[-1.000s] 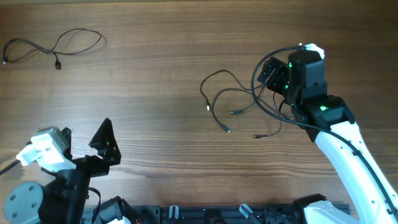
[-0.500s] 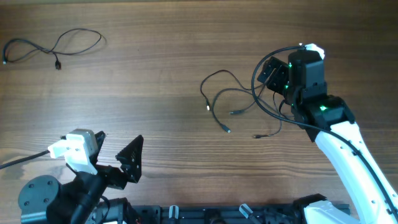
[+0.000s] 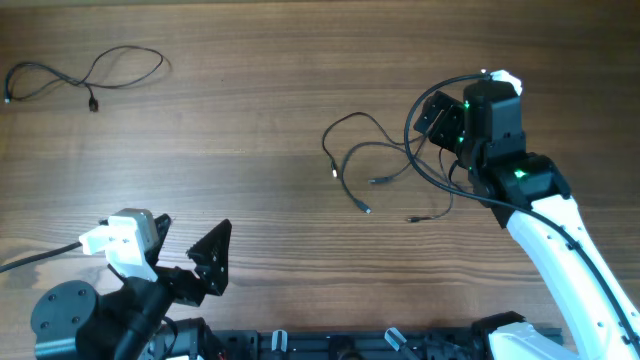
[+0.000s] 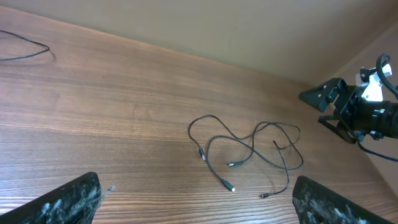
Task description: Untangle cables
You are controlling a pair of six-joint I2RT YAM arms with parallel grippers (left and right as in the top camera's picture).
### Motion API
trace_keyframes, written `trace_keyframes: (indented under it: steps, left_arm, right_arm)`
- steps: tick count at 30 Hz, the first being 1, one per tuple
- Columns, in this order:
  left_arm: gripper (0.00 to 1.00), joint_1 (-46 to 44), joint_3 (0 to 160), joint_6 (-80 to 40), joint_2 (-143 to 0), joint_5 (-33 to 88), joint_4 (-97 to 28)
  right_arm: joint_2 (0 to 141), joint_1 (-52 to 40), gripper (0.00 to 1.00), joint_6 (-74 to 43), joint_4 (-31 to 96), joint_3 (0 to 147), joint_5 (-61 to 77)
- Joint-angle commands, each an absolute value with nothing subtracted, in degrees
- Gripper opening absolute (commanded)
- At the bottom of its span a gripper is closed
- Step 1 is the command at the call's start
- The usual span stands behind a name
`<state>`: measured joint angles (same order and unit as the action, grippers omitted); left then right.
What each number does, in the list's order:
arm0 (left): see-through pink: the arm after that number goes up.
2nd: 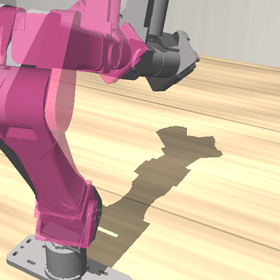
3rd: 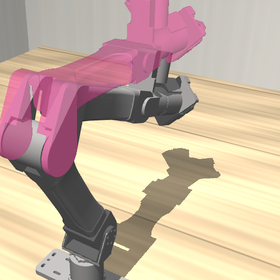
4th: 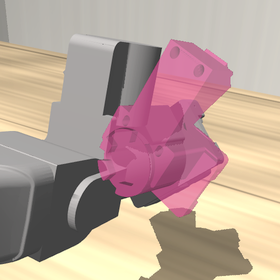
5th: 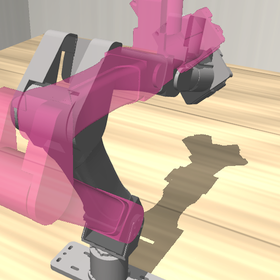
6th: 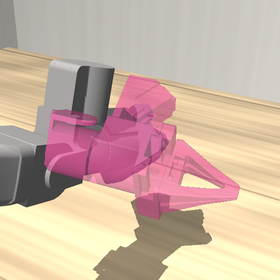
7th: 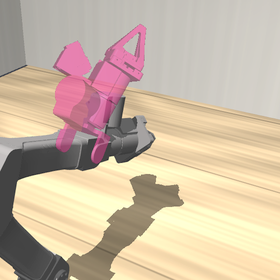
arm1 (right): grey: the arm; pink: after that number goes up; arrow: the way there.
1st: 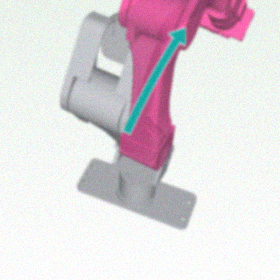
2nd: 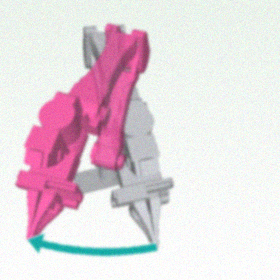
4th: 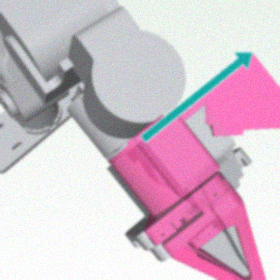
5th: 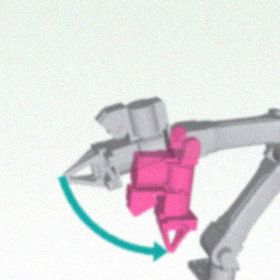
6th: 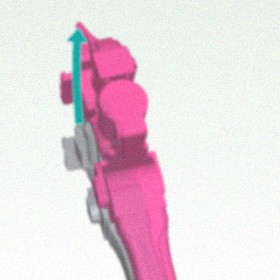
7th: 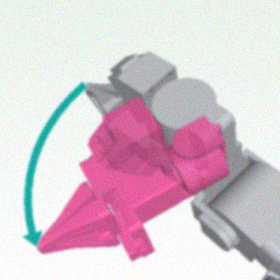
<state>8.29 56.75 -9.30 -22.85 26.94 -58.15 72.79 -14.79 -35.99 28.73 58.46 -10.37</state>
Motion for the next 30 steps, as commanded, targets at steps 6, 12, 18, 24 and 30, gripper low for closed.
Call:
trace_keyframes:
  steps: [6,12,18,24,30]
  left_arm:
    - [1.00,7.99,56.55,-9.85,-22.59,27.66,-59.18]
    - [1.00,7.99,56.55,-9.82,-22.59,27.59,-59.61]
    - [1.00,7.99,56.55,-9.80,-22.59,27.33,-57.69]
    - [1.00,7.99,56.55,-9.82,-22.59,27.40,-57.43]
    - [1.00,7.99,56.55,-9.82,-22.59,27.40,-57.45]
  right_arm:
    - [72.75,-14.66,1.00,-36.60,28.58,58.48,-11.57]
    - [72.75,-14.66,1.00,-36.60,28.58,58.48,-11.57]
    - [72.75,-14.66,1.00,-36.58,28.60,58.48,-11.60]
    - [72.75,-14.66,1.00,-36.58,28.58,58.48,-11.57]
    - [72.75,-14.66,1.00,-36.62,28.58,58.48,-11.60]
